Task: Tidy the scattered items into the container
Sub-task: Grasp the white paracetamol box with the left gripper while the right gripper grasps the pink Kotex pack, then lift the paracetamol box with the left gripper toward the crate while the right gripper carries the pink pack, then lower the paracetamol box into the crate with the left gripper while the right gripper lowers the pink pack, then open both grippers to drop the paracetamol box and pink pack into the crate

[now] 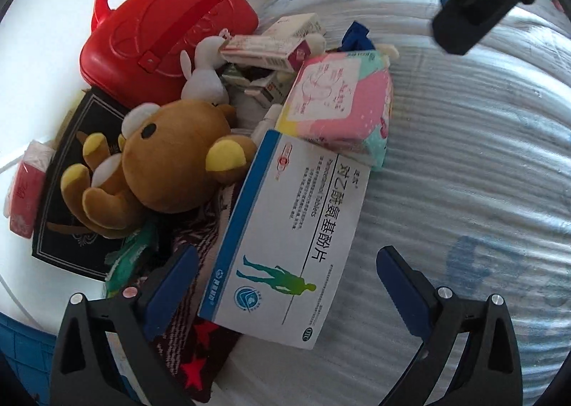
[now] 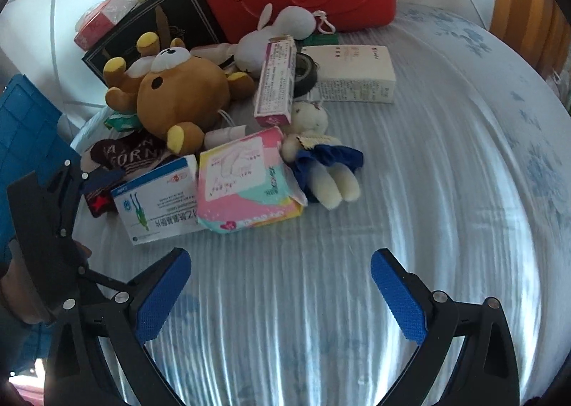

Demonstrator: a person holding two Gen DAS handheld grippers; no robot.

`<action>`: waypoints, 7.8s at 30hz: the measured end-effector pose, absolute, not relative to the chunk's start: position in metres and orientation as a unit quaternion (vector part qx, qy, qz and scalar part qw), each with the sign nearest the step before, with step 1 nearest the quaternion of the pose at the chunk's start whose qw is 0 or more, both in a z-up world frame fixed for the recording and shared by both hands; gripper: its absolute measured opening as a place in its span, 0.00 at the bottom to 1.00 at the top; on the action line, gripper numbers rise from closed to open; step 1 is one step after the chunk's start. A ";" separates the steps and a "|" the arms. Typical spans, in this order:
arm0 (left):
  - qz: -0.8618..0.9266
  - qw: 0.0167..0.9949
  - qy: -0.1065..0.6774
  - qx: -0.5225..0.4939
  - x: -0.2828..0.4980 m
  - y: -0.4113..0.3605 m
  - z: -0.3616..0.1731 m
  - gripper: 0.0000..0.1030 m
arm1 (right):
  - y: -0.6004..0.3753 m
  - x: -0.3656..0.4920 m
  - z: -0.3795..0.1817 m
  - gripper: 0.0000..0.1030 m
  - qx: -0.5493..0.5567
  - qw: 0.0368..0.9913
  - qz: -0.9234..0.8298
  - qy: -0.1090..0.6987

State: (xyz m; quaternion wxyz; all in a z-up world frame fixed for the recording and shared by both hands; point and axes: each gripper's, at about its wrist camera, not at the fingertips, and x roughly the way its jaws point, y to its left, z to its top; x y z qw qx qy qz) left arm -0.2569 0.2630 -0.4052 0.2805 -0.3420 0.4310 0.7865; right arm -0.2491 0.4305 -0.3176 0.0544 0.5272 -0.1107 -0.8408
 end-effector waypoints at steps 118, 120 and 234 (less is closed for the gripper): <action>0.940 0.132 0.064 -0.310 -0.006 0.151 -0.049 0.74 | 0.394 -0.023 -0.047 0.75 0.408 0.076 -0.905 -0.087; 0.940 0.135 0.063 -0.306 -0.004 0.147 -0.046 0.74 | 0.390 -0.022 -0.043 0.75 0.403 0.074 -0.908 -0.089; 0.959 -0.011 -0.099 -0.264 0.018 -0.287 -0.026 0.74 | -0.067 -0.064 0.048 0.75 0.356 0.261 -0.897 0.033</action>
